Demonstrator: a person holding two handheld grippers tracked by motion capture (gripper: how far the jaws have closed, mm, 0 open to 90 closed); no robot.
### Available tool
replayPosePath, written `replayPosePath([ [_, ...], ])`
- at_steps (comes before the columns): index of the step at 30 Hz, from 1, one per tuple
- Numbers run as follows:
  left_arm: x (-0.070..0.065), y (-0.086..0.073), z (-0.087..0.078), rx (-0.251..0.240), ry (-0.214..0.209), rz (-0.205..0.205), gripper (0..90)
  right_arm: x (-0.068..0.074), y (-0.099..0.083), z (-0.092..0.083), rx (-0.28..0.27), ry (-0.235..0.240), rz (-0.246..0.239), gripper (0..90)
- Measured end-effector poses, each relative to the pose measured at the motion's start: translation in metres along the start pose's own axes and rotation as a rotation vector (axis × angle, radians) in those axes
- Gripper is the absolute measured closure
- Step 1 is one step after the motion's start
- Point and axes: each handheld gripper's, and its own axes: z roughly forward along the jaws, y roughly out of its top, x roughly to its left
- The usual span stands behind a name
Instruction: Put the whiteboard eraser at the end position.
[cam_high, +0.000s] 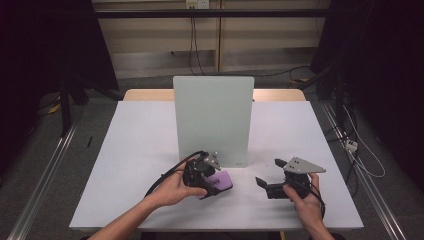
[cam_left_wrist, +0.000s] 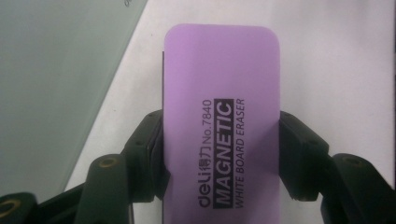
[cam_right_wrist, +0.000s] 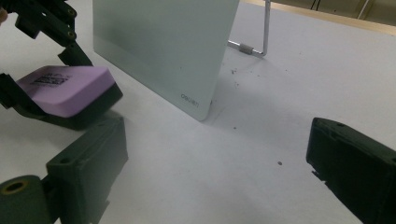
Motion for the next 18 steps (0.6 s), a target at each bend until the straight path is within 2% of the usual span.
replayPosePath([
  [2, 0.0010, 0.0012, 0.0014, 0.017, -0.001, 0.018, 40.9, 0.0000, 0.0000, 0.0000, 0.000, 0.000, 0.000, 5.2],
  [3, -0.0003, 0.0012, 0.0032, 0.007, 0.004, 0.007, 40.9, 0.0000, 0.0001, 0.0002, 0.000, 0.000, -0.001, 5.2],
  [5, -0.0001, 0.0014, 0.0033, 0.020, 0.005, 0.017, 40.9, 0.0002, 0.0001, 0.0003, 0.001, 0.001, -0.002, 5.2],
  [8, -0.0006, 0.0013, 0.0049, 0.009, 0.007, 0.002, 40.9, 0.0002, 0.0000, 0.0002, 0.001, 0.000, -0.001, 5.2],
  [9, 0.0004, 0.0013, 0.0048, 0.017, 0.004, 0.015, 40.9, 0.0000, 0.0000, 0.0002, 0.001, 0.000, -0.001, 5.2],
  [18, 0.0012, 0.0001, 0.0097, 0.011, 0.008, 0.000, 40.7, 0.0001, 0.0000, 0.0001, 0.000, 0.001, -0.001, 5.2],
])
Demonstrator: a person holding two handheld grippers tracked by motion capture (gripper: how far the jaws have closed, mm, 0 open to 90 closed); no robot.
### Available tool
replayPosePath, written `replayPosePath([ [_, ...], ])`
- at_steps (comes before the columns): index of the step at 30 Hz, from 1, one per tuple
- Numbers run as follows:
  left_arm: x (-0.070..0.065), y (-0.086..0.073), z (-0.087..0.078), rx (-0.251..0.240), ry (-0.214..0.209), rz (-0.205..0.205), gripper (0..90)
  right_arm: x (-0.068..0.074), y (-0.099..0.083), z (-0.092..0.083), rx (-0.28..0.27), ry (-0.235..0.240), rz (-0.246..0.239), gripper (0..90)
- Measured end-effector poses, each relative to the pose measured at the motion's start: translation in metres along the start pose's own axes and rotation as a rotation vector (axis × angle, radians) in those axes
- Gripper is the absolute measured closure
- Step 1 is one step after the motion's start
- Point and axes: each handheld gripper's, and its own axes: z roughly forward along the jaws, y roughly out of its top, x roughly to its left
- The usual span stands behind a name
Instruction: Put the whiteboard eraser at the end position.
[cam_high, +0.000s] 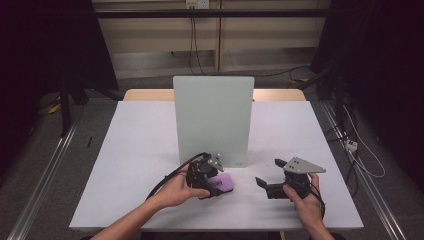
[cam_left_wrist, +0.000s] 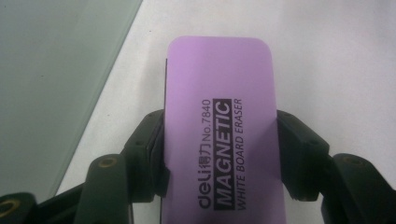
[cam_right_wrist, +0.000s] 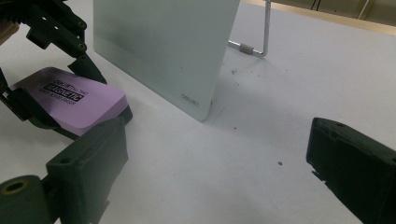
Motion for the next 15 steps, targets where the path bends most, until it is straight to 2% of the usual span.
replayPosePath([
  [4, -0.0004, -0.0012, 0.0008, -0.015, -0.001, -0.020, 40.1, 0.0002, 0.0000, 0.0005, 0.002, 0.002, -0.001, 5.2],
  [5, 0.0001, -0.0009, -0.0004, 0.000, -0.004, -0.018, 40.0, 0.0004, 0.0001, 0.0007, 0.002, 0.002, -0.002, 5.2],
  [9, -0.0003, -0.0031, -0.0003, -0.034, 0.005, -0.020, 39.2, 0.0003, 0.0001, 0.0007, 0.002, 0.001, -0.001, 5.2],
  [15, 0.0053, -0.0066, -0.0055, -0.088, 0.004, -0.083, 24.7, 0.0004, 0.0000, 0.0011, 0.003, 0.004, 0.000, 5.2],
])
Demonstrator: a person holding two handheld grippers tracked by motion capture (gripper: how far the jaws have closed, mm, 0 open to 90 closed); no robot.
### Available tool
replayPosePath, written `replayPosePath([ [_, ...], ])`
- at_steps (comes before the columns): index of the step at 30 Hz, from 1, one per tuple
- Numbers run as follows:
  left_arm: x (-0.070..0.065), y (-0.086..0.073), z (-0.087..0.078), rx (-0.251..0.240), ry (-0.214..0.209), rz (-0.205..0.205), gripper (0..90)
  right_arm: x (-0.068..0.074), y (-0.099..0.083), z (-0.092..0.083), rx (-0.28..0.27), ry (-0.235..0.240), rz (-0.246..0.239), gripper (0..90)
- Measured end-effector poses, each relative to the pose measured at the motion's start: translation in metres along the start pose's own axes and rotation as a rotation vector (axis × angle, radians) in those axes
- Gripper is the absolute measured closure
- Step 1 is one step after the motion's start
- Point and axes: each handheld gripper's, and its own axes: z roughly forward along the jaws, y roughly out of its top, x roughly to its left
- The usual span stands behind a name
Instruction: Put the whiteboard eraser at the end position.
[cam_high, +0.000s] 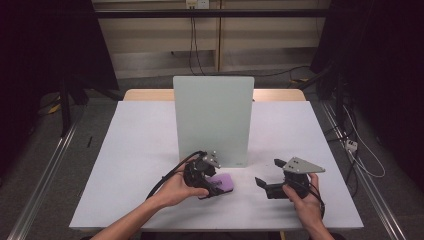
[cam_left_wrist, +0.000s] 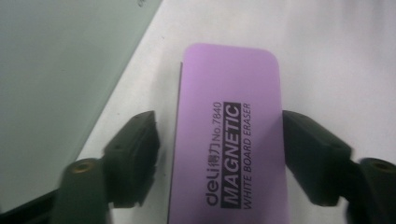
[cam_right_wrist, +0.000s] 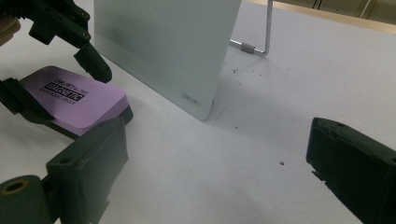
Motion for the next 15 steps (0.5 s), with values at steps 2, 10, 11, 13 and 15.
replayPosePath([
  [2, 0.002, 0.000, -0.003, -0.018, -0.011, -0.012, 19.1, 0.000, 0.000, 0.000, -0.001, 0.000, 0.000, 5.2],
  [10, 0.006, -0.003, -0.022, -0.128, 0.036, -0.041, 6.4, 0.000, 0.000, 0.001, 0.000, 0.000, -0.001, 5.2],
  [11, 0.006, -0.003, -0.024, -0.130, 0.050, -0.041, 6.5, 0.000, 0.000, 0.001, 0.001, -0.001, -0.001, 5.2],
  [13, 0.007, -0.006, -0.029, -0.161, 0.061, -0.069, 6.4, 0.000, 0.000, 0.001, 0.000, -0.003, 0.003, 5.2],
  [15, 0.007, -0.011, -0.036, -0.195, 0.094, -0.077, 6.4, 0.000, 0.000, 0.001, 0.001, -0.004, 0.003, 5.2],
])
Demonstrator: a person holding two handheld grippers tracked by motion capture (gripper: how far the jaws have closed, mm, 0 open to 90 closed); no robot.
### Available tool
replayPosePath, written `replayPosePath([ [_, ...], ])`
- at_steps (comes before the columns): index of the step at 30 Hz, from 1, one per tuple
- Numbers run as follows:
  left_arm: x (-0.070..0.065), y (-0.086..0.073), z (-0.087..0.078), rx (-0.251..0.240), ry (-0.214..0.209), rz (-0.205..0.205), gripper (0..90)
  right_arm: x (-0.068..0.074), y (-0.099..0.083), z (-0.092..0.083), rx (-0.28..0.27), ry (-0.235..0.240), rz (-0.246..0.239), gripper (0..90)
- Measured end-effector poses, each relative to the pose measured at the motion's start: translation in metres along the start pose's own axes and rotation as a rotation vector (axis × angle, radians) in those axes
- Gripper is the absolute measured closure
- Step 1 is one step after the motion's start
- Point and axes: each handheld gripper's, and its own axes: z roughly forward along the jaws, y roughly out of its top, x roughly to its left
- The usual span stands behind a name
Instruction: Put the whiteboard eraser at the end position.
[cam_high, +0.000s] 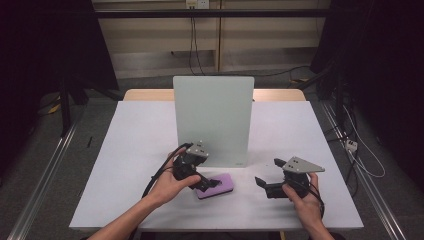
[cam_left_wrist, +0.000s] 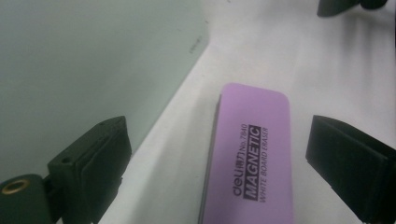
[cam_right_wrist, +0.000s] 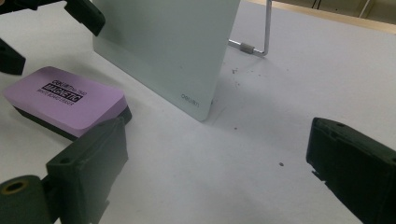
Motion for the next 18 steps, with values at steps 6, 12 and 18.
replayPosePath([
  [6, 0.007, -0.013, -0.020, -0.088, 0.089, -0.043, 6.6, 0.000, 0.000, 0.000, 0.000, -0.001, -0.003, 5.2],
  [12, 0.013, -0.029, -0.039, -0.169, 0.192, -0.067, 6.4, 0.001, 0.000, 0.000, 0.002, -0.002, -0.004, 5.2],
  [18, 0.015, -0.051, -0.056, -0.224, 0.249, -0.112, 6.4, 0.001, 0.000, 0.000, 0.003, -0.006, -0.001, 5.2],
])
